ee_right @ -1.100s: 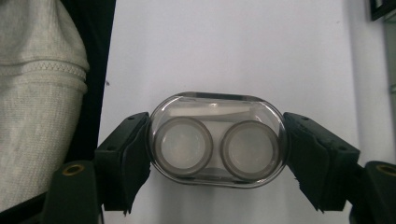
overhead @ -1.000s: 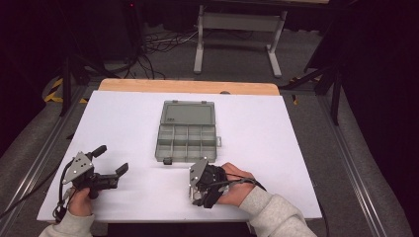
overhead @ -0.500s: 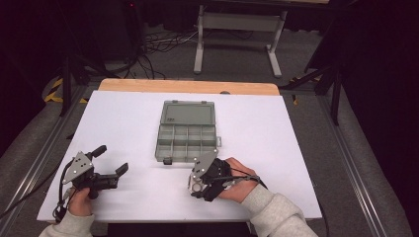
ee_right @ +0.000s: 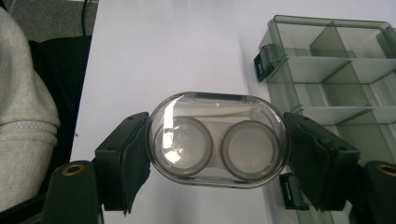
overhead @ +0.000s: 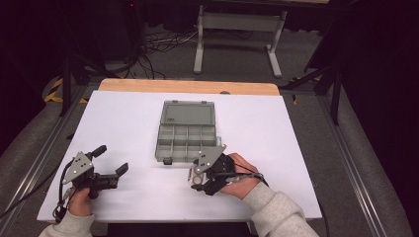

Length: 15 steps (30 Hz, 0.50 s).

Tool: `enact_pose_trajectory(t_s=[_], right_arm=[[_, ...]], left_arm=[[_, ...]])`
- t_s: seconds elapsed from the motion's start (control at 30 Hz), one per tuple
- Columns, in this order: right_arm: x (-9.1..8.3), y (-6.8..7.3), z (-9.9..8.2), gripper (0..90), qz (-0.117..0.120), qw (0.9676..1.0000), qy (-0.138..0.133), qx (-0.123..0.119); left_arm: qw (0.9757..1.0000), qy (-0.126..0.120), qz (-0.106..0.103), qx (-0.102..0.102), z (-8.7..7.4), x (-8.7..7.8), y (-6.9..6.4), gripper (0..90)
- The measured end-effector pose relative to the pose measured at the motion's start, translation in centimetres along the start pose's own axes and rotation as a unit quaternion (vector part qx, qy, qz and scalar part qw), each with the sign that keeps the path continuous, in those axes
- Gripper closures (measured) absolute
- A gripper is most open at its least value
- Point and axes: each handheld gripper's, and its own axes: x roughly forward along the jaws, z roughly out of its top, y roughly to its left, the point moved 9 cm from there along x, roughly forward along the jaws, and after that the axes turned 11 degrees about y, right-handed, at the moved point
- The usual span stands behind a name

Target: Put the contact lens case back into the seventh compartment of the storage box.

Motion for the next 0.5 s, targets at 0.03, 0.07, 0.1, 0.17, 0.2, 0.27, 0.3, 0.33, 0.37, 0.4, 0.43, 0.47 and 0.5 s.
enact_pose_trajectory(t_s=[0.03,0.07,0.1,0.17,0.2,0.27,0.3,0.33,0.37,0.4,0.43,0.47,0.5], right_arm=[[-0.1,-0.1,0.0,26.5,-0.001,1.0,-0.001,0.0],[-0.2,-0.2,0.1,26.5,-0.004,1.0,-0.003,0.001],[-0.3,-0.3,0.1,26.5,-0.005,1.0,-0.004,0.0],[-0.4,-0.4,0.2,26.5,-0.007,1.0,-0.006,0.0],[-0.6,-0.5,0.4,26.5,-0.009,0.9999,-0.008,0.0],[-0.8,-0.7,0.5,26.6,-0.013,0.9999,-0.011,0.0],[-0.9,-0.8,0.6,26.5,-0.014,0.9998,-0.012,0.001],[-1.0,-1.1,0.6,26.5,-0.018,0.9998,-0.012,0.0],[-1.1,-1.2,0.7,26.5,-0.018,0.9998,-0.012,0.0],[-1.2,-1.3,0.7,26.5,-0.017,0.9998,-0.012,0.003],[-1.2,-1.4,0.8,26.5,-0.019,0.9998,-0.01,0.002],[-1.3,-1.6,0.8,26.5,-0.022,0.9997,-0.007,0.002],[-1.4,-1.7,0.9,26.5,-0.022,0.9997,-0.007,0.001]], left_arm=[[1.0,0.0,0.0,0.001,0.0,0.0,0.0,0.1],[1.0,0.0,0.0,0.001,0.0,0.0,0.0,0.1],[1.0,0.0,0.0,0.001,0.0,0.0,0.0,0.1],[1.0,0.0,0.0,0.001,0.0,0.0,0.0,0.1],[1.0,0.0,0.0,0.001,0.0,0.0,0.0,0.1],[1.0,0.0,0.0,0.001,0.0,0.0,0.0,0.1],[1.0,0.0,0.0,0.001,0.0,0.0,0.0,0.1],[1.0,0.0,0.0,0.001,0.0,0.0,0.0,0.1],[1.0,-0.001,-0.001,0.001,0.0,0.0,0.0,0.1],[1.0,0.0,0.0,0.001,0.0,0.0,0.0,0.1],[1.0,0.0,0.0,0.001,0.0,0.0,0.0,0.1],[1.0,0.0,0.0,0.001,0.0,0.0,0.0,0.1],[1.0,-0.001,-0.001,0.001,0.0,0.0,0.0,0.1]])
